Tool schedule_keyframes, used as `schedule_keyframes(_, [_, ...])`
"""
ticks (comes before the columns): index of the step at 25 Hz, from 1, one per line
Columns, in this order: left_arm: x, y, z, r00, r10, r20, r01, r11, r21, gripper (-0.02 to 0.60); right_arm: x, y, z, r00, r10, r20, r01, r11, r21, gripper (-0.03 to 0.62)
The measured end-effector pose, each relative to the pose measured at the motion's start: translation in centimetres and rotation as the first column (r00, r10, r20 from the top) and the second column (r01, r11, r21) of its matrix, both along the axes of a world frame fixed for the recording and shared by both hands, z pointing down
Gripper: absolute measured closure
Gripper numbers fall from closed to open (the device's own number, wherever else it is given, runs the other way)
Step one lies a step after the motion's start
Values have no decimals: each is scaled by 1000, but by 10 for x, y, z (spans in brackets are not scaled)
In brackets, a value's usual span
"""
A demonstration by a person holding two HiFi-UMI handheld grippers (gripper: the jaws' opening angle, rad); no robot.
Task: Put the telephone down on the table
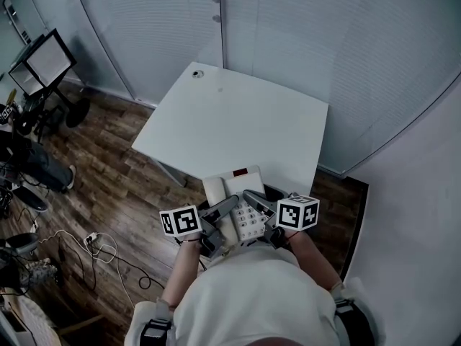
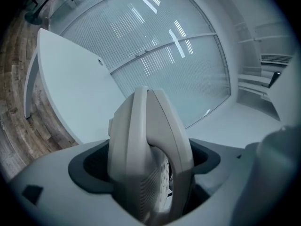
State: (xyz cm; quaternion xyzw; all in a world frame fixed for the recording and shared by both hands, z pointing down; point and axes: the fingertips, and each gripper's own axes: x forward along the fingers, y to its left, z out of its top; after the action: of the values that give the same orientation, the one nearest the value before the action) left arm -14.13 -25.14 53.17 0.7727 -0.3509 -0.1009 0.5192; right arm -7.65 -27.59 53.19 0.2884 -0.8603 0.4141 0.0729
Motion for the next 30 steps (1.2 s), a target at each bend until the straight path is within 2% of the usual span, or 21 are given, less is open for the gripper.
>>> schedule_keyframes(11, [7,-22,-9,999,52,-3,-52,999,3,133,7,-19,-12,999,43,-27,-43,999,19,286])
schedule_keyframes(17, [20,-89,10,998,70,7,-70,997,-19,133,20,-85,9,998,59,-30,-59,998,1,286])
schedule_keyframes(30, [37,-145,45,991,132,25,-130,989,-69,129,33,-140,40,994,84,-66,-86,996,-23,286])
